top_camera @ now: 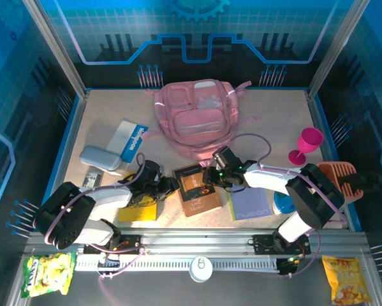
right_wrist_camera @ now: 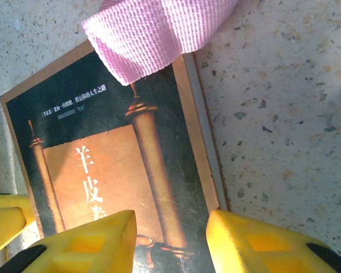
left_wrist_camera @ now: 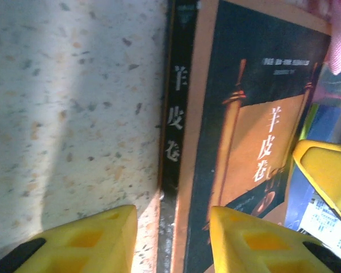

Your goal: Pack the student bag

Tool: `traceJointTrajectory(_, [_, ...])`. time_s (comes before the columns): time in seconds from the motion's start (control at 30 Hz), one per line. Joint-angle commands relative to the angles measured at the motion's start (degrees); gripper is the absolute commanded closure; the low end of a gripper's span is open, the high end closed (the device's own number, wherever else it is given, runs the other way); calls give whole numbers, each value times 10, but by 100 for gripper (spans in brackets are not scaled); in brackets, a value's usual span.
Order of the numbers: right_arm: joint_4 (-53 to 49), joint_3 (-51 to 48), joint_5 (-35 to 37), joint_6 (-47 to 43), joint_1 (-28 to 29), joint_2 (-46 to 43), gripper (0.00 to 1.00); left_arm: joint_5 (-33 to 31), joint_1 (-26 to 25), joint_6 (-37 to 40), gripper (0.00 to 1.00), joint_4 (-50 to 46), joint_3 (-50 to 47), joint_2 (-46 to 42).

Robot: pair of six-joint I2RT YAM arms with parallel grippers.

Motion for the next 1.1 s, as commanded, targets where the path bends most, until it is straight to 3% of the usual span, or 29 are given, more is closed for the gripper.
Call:
traceJointTrajectory(0.0, [-84,-17,1,-6,6,35,58,26,-6,-4,59,25,19,17])
traceJointTrajectory(0.37, [-81,-20,-1,0,5,41,58,51,-11,-6,48,48,43,64])
traceJointTrajectory(0.73, [-109,-24,37,23,-2,40,62,121,-20,7,59,159,43,27])
traceJointTrajectory(0.97, [-128,-27,54,39,-7,69,70,110,-29,-5,60,193,27,45])
traceJointTrajectory(1.07, [-126,-34,57,49,-8,81,70,89,-28,-12,55,189,16,46])
